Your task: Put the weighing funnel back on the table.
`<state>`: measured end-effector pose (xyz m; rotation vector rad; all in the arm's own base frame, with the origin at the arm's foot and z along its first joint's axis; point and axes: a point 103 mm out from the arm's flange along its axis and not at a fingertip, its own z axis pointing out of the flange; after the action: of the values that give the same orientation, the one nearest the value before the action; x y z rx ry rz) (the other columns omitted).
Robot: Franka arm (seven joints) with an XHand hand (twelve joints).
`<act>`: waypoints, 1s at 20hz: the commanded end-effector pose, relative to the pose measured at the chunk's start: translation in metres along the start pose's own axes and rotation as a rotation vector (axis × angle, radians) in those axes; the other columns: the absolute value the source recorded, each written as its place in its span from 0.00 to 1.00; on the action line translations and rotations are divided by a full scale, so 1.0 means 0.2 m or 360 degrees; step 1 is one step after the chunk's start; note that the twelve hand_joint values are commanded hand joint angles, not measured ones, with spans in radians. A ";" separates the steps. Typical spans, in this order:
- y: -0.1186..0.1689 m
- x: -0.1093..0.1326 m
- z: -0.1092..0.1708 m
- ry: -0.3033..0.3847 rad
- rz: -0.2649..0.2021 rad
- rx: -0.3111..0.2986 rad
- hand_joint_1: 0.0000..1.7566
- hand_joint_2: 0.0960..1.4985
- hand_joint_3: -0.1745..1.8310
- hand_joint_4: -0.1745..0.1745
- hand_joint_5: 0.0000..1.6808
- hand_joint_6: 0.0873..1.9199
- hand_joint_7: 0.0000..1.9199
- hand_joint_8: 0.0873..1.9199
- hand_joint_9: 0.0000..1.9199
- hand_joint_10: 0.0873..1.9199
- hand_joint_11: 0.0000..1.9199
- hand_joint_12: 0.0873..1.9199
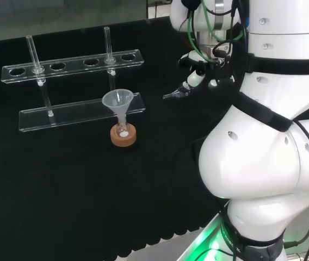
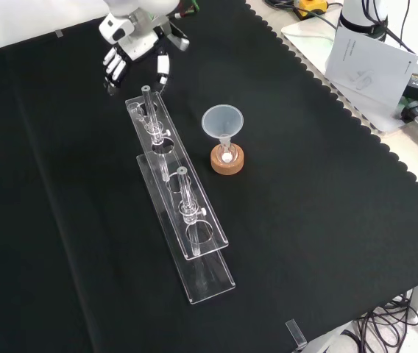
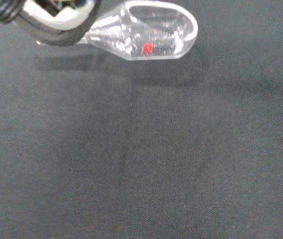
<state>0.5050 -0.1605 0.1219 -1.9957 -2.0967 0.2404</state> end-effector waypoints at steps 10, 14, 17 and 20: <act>-0.39 0.14 -0.38 -0.0126 0.0027 -0.0102 0.43 0.39 0.28 0.52 0.22 0.01 0.12 0.29 0.37 0.00 0.13 0.67; -0.46 0.20 -0.43 -0.0160 0.0032 -0.0109 0.42 0.39 0.28 0.51 0.22 0.01 0.12 0.29 0.37 0.00 0.13 0.67; -0.52 0.25 -0.46 -0.0184 0.0035 -0.0108 0.41 0.39 0.28 0.51 0.22 0.01 0.12 0.29 0.37 0.00 0.13 0.68; -0.58 0.30 -0.48 -0.0219 0.0037 -0.0098 0.41 0.39 0.28 0.51 0.22 0.00 0.12 0.29 0.37 0.00 0.13 0.68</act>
<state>0.4528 -0.1383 0.2314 -2.0962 -2.1762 0.2510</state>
